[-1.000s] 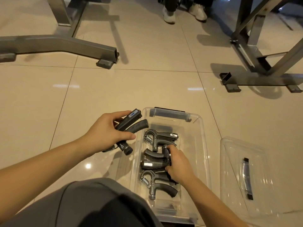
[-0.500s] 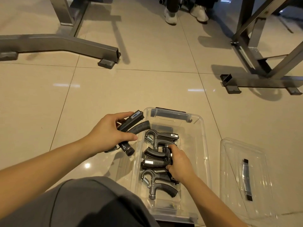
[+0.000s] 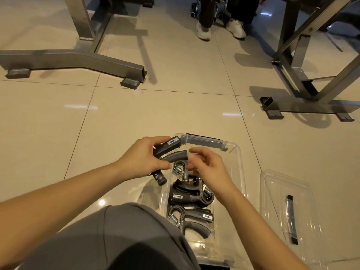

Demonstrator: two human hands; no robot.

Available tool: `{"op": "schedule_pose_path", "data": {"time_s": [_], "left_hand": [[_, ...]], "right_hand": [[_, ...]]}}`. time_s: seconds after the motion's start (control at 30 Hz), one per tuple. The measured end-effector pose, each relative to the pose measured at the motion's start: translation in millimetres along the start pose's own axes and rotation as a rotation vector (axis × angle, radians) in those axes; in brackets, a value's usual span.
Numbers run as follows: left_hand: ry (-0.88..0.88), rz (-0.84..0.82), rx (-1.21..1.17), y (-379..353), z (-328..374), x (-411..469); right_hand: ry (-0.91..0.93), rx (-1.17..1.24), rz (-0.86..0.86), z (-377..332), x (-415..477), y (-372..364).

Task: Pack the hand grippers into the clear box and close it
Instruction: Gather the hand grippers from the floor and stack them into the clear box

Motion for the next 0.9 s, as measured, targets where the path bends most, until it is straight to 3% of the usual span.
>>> {"op": "schedule_pose_path", "data": {"time_s": [0.13,0.27,0.4,0.53,0.6,0.7,0.83,0.9], "left_hand": [[-0.066,-0.069,0.063,-3.7,10.9,5.5],[-0.092,-0.075,0.069,-0.3,12.4,9.4],[0.138,-0.046,-0.249,18.1,-6.9,8.9],[0.291,-0.040,-0.594,9.9,-21.9,8.8],[0.323,-0.002,-0.628,2.6,-25.2,11.1],[0.328,0.035,-0.583,-7.1,-22.6,17.0],[0.297,0.007,-0.543,-22.4,-12.5,24.9],[0.272,-0.028,-0.542,-30.7,-8.8,27.7]], "right_hand": [[-0.062,0.085,-0.083,-19.0,-3.1,-11.0],[-0.109,0.213,0.008,-14.8,-6.5,-2.7],[-0.103,0.385,0.198,-4.5,-7.7,16.2],[-0.106,0.398,0.224,3.4,-14.4,22.0],[-0.047,0.082,0.292,6.5,-14.6,32.6],[0.199,-0.666,0.353,-2.7,-12.1,43.9],[0.336,-0.951,0.070,-3.3,-2.7,37.7],[0.336,-1.000,0.030,0.4,2.5,42.1]]}}
Point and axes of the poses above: each hand's wrist, its own x-axis towards the middle knuckle, its own y-axis out of the back of the hand, z = x × y, the point moved 5 cm from there along x, towards the middle knuckle, and after that the axes turned 2 degrees about y, right-handed, at the moved point
